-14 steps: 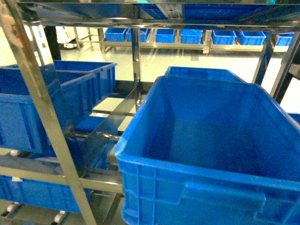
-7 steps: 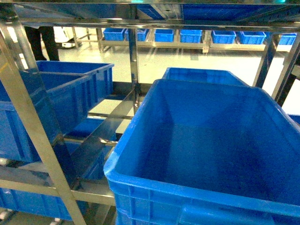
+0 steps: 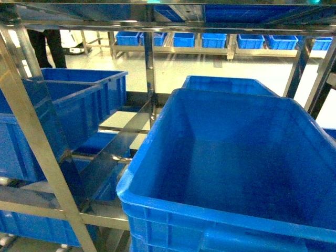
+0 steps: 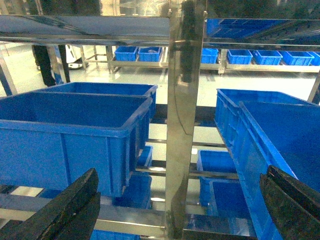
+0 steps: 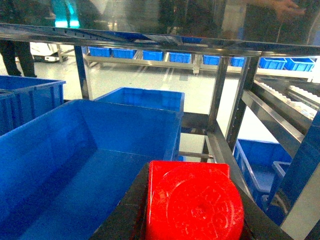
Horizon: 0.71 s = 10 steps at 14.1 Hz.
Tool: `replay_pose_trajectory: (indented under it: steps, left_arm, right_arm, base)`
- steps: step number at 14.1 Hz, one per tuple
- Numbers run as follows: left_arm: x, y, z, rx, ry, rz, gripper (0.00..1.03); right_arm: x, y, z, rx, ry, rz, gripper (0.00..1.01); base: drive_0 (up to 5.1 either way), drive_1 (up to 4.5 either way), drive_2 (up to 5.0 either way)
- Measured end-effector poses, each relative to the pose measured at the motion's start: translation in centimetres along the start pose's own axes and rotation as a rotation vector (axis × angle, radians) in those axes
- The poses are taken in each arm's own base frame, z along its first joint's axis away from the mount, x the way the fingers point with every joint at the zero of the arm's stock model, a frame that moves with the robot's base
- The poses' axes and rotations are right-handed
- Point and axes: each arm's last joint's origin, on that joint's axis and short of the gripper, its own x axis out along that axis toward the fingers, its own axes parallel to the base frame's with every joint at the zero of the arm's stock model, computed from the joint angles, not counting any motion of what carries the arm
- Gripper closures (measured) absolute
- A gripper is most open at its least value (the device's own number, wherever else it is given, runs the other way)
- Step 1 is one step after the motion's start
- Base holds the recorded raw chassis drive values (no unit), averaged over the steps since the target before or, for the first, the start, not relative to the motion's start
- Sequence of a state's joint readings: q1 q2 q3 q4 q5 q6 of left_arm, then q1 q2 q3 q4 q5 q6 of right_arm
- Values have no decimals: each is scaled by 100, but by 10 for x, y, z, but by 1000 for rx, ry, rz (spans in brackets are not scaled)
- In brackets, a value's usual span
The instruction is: Pick red block from blue box to shelf
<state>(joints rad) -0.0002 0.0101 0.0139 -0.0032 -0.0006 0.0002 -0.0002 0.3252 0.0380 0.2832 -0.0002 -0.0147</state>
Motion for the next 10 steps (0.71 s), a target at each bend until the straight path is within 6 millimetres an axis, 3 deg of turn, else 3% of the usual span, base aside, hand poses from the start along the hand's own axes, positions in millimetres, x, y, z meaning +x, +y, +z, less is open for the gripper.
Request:
replay_pose_trajectory:
  steps: [10]
  left_arm:
    - [0,0,0,0,0,0,5]
  right_arm:
    - [0,0,0,0,0,0,74]
  base:
    - [0,0,0]
